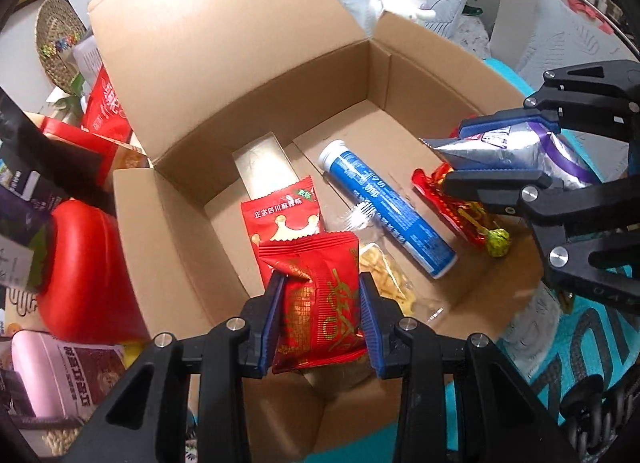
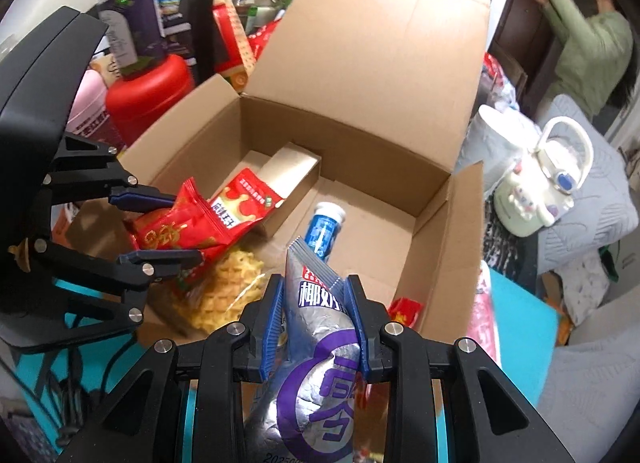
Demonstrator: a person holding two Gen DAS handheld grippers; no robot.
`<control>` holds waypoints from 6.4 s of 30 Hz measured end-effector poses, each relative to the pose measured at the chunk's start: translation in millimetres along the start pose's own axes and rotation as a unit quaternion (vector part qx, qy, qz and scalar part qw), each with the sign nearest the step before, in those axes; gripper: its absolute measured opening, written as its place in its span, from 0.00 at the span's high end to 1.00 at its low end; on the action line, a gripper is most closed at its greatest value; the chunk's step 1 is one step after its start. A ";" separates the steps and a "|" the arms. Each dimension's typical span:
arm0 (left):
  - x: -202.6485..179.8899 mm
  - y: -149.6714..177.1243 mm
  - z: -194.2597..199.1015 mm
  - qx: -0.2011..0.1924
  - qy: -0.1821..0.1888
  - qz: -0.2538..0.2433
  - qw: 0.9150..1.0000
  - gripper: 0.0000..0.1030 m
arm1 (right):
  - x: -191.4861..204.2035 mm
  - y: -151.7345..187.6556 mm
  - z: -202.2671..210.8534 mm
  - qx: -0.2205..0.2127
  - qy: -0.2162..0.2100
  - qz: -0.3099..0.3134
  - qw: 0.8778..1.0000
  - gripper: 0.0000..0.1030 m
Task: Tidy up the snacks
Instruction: 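Lower both snacks into the box and open both tools, then withdraw both tools from the box toward the white bag and cereal bag, then grasp the white bread bag with the left tool while the right tool grasps the cereal bag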
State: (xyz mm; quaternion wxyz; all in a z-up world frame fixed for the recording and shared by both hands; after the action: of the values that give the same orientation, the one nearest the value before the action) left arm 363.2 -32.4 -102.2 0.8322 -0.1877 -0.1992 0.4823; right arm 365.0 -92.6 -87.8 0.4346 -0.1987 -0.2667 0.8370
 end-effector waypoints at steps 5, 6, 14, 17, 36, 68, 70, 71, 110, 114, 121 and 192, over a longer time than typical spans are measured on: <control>1.6 -1.4 -13.7 0.011 -0.003 0.002 1.000 0.66 | -2.2 -2.0 -11.5 0.005 0.001 0.002 1.000 0.71; 1.8 -1.5 -16.0 0.013 -0.003 0.003 1.000 0.66 | -2.4 -2.0 -14.0 0.007 0.002 0.002 1.000 0.71; 2.1 1.7 -27.4 0.033 -0.023 0.003 0.999 0.66 | -0.6 3.8 -29.9 0.029 0.004 0.001 1.000 0.70; 4.4 2.8 -27.7 0.042 -0.031 0.009 0.999 0.64 | -4.7 3.9 -27.9 0.029 0.012 -0.006 0.999 0.58; 1.8 -5.3 46.1 -0.017 -0.079 0.037 0.996 0.28 | -3.7 1.0 39.2 -0.014 0.020 -0.022 0.999 0.53; -118.4 96.9 112.7 -0.043 -0.075 0.045 0.995 0.28 | 64.5 152.8 121.4 0.008 -0.095 -0.031 0.995 0.53; -124.3 103.5 111.5 -0.044 -0.074 0.049 0.995 0.28 | 66.0 162.7 121.0 0.014 -0.097 -0.033 0.995 0.53; -126.8 106.0 111.1 -0.044 -0.075 0.050 0.995 0.28 | 66.7 166.3 120.4 0.016 -0.097 -0.033 0.995 0.53; -181.8 47.8 17.8 -0.022 -0.003 0.133 0.991 0.28 | -40.0 216.5 78.4 0.064 -0.077 -0.085 0.991 0.51; -178.5 46.0 4.2 -0.008 -0.028 0.125 0.992 0.28 | -46.2 210.3 76.8 0.063 -0.072 -0.082 0.992 0.47; -168.5 59.2 -28.3 0.042 -0.024 0.141 0.989 0.24 | -49.1 201.9 72.2 0.062 -0.074 -0.080 0.992 0.44; -151.5 232.0 56.6 0.028 0.026 0.095 0.995 0.42 | 101.2 256.3 73.9 0.113 -0.151 -0.010 0.982 0.58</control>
State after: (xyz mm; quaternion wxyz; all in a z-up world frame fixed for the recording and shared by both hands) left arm 96.3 -50.8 -193.9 0.7923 -0.1951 -0.1451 0.5595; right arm 109.1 -151.5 -199.1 0.4175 -0.0166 -0.2348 0.8776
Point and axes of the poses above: each gripper's, at about its wrist camera, not at the fingertips, and z roughly against the way its jaws point, x to its left, y to its underside, the point moved 7 cm from there along -z, roughly the way its jaws point, and after that the axes turned 6 degrees about -x, right-handed, at the moved point
